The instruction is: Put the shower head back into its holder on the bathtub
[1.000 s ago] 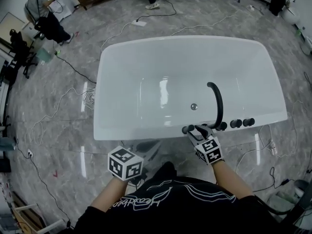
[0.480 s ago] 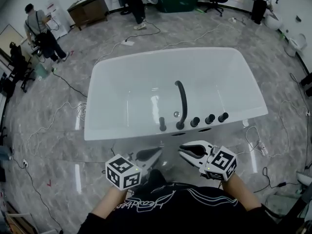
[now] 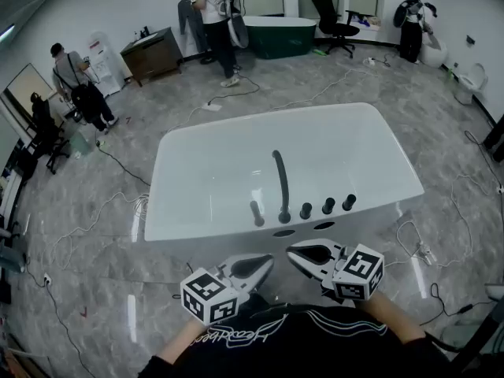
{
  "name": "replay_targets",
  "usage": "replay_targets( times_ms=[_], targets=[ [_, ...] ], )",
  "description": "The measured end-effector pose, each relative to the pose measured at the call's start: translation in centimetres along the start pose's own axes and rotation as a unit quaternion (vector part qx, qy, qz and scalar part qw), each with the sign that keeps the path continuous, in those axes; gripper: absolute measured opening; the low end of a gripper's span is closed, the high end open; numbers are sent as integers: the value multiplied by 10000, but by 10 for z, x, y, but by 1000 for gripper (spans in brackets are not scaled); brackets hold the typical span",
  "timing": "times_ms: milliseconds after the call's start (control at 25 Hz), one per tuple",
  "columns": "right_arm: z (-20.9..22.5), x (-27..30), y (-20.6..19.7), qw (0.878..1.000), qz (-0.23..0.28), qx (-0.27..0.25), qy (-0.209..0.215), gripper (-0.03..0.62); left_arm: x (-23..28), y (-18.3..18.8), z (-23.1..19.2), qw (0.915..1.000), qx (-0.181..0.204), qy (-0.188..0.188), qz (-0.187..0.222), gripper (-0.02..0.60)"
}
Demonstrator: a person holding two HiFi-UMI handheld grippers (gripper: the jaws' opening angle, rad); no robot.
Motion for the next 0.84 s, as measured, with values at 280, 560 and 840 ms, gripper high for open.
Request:
replay_targets(
  times_ms=[280, 560, 840],
  targets=[
    [-15, -10, 3, 9999, 58, -102, 28, 17, -5, 9, 15, 9995, 298, 78, 28, 5],
    [-26, -15, 4, 9997, 113, -187, 86, 17, -11, 11, 23, 9990, 409, 124, 103, 5],
    [-40, -15, 4, 9997, 145, -156, 139, 17, -17, 7, 31, 9988, 468, 134, 88, 5]
  ],
)
Point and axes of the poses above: the fingertips, and each gripper's own axes: x forward along the fingers, z to its right, y out of its top, the point moved 1 cm from there along -x, backward along the fingers, and after that the axes turned 1 degree about -z, right-handed, at the moved point
